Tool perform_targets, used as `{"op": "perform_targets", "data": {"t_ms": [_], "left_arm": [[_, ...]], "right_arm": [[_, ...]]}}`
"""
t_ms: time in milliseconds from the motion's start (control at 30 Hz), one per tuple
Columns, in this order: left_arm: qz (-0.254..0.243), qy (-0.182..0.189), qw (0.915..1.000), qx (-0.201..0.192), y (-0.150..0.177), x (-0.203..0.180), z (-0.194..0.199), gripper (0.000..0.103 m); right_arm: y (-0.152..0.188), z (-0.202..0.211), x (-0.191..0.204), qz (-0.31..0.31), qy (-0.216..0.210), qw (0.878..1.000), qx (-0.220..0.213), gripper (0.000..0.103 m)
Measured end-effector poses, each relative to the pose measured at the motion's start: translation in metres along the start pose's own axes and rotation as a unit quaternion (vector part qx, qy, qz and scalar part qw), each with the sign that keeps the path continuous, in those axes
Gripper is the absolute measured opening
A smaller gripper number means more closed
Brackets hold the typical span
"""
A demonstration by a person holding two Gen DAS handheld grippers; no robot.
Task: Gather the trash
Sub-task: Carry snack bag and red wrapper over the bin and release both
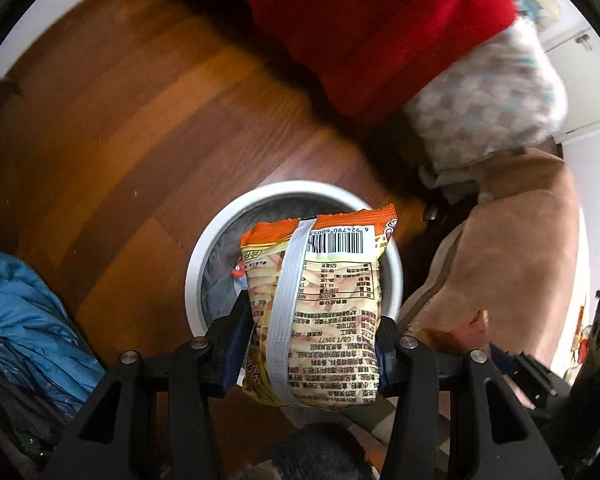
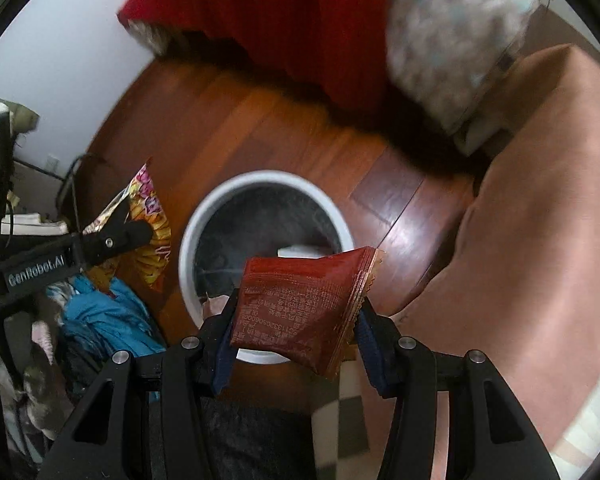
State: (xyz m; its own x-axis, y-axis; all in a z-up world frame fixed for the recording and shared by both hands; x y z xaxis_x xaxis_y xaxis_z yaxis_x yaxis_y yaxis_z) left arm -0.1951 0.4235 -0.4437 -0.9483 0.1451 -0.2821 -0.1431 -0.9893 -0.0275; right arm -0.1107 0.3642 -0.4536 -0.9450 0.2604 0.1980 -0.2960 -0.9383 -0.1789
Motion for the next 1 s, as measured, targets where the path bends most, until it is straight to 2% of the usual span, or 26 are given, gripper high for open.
{"op": "perform_targets", "data": {"t_ms": [67,100,133,200,233,300,367,400,433,500,567,733,867,1000], "left_arm": [[0.001,-0.01,0.9997,0.02,-0.005,0.006,-0.016,0.052],[0.003,-0.014,0.9996,0.026,-0.007,0.011,-0.02,0.062],[0.005,-0.016,0.9995,0.027,-0.007,0.017,-0.021,0.077],[0.013,-0.014,0.9994,0.029,-0.004,0.023,-0.019,0.089],[0.018,-0.014,0.9994,0.028,-0.003,0.026,-0.017,0.09],[0.018,-0.021,0.9993,0.024,-0.004,0.031,-0.012,0.094],[0.017,-0.034,0.9992,0.011,-0.003,0.035,-0.003,0.095],[0.015,-0.043,0.9989,0.004,-0.003,0.038,0.001,0.096],[0.013,-0.051,0.9986,-0.004,-0.003,0.04,0.005,0.096],[0.005,-0.067,0.9973,-0.029,-0.001,0.042,0.018,0.096],[0.003,-0.078,0.996,-0.043,0.003,0.043,0.026,0.096],[-0.008,-0.101,0.9919,-0.076,0.019,0.041,0.052,0.096],[-0.017,-0.106,0.9904,-0.087,0.034,0.034,0.066,0.096],[-0.022,-0.103,0.9893,-0.101,0.05,0.027,0.086,0.096]], "right_arm": [[-0.001,-0.023,0.003,-0.006,-0.011,1.0,0.026,0.054],[0.0,-0.033,0.004,-0.01,-0.016,0.999,0.037,0.054],[0.001,-0.044,0.006,-0.014,-0.021,0.998,0.049,0.055],[0.006,-0.06,0.004,-0.017,-0.027,0.997,0.071,0.057],[0.009,-0.066,0.005,-0.019,-0.027,0.996,0.083,0.066],[0.013,-0.076,0.008,-0.026,-0.035,0.994,0.103,0.071],[0.016,-0.075,0.011,-0.023,-0.04,0.993,0.11,0.077],[0.016,-0.073,0.012,-0.021,-0.041,0.993,0.111,0.09],[0.015,-0.07,0.012,-0.017,-0.044,0.993,0.11,0.096],[0.015,-0.061,0.009,-0.009,-0.036,0.994,0.106,0.097],[0.016,-0.05,0.005,0.007,-0.013,0.994,0.105,0.103],[0.019,-0.023,0.002,0.044,0.035,0.994,0.098,0.103],[0.021,0.003,-0.001,0.065,0.071,0.992,0.083,0.103],[0.022,0.028,-0.009,0.059,0.08,0.993,0.064,0.103]]}}
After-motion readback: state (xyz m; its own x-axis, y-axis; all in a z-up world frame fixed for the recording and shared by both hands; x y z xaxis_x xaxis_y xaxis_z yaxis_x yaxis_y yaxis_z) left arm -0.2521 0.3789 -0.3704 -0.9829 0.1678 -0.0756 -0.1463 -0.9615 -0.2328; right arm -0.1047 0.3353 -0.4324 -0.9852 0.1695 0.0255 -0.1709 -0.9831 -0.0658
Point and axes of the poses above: each gripper's, at about its wrist camera, not at the fingertips, and z roughly against the way its jaws point, x to its left, y to its underside, the point moved 9 cm from there along -z, roughly the way its jaws point, and after that the axes turned 5 degrees about z, right-handed, at the moved point
